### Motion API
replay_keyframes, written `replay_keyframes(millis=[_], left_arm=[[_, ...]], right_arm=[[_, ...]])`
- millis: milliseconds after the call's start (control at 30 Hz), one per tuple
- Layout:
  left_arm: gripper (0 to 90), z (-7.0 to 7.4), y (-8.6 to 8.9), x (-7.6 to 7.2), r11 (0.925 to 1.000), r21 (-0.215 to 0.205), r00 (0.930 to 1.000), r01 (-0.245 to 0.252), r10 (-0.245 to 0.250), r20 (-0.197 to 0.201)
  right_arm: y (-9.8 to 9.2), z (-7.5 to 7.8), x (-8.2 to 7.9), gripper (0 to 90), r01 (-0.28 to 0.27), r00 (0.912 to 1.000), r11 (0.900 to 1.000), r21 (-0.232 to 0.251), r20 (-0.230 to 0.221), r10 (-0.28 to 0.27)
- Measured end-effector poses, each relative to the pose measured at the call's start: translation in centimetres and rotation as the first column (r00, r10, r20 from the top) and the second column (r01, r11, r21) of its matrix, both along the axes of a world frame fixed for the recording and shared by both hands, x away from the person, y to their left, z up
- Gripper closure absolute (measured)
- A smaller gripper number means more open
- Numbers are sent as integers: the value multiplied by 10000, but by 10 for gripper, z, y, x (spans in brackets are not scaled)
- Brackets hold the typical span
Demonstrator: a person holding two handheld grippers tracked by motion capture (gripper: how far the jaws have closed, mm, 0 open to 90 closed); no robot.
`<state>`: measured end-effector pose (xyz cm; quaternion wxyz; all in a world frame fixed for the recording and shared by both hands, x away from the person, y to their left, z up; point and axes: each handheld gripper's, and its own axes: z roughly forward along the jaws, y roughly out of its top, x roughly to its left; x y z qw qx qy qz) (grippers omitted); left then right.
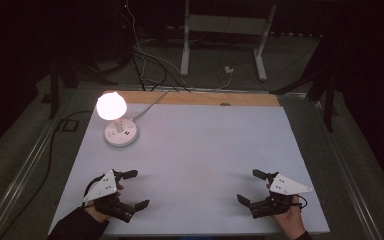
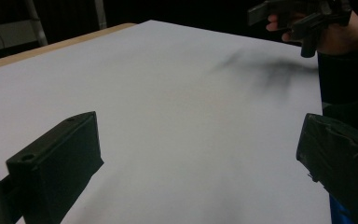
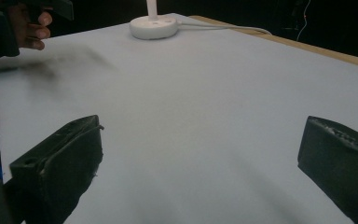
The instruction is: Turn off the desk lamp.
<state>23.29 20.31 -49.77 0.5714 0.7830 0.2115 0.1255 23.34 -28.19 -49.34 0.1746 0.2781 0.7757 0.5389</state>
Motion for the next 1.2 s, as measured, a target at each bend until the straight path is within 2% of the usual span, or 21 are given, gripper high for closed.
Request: replay_keyframes(millis=[433,633,733,833,1000,1200], left_arm=[[5,1,2,-1,10000,-12,9999,89,-89,-59],[5,0,0,-1,9996,140,9996,263,-261,-109],[5,1,-1,-3,9992,224,9994,327,-326,-71],[4,2,-3,-4,9986,198,9986,497,-494,-160],[5,4,-7,-4,9966,404,9970,714,-701,-329],[5,10,-11,-5,9960,382,9963,812,-801,-300]], right_arm=[[0,0,1,0,-73,10000,9999,105,-20,74],[0,1,1,0,-24,9999,9996,281,-115,27],[0,2,0,0,-13,10000,9996,295,-25,14],[0,3,0,0,-8,10000,9996,273,42,6],[1,3,-1,0,10,10000,9997,249,79,-12],[1,3,0,0,6,10000,9994,332,34,-8]])
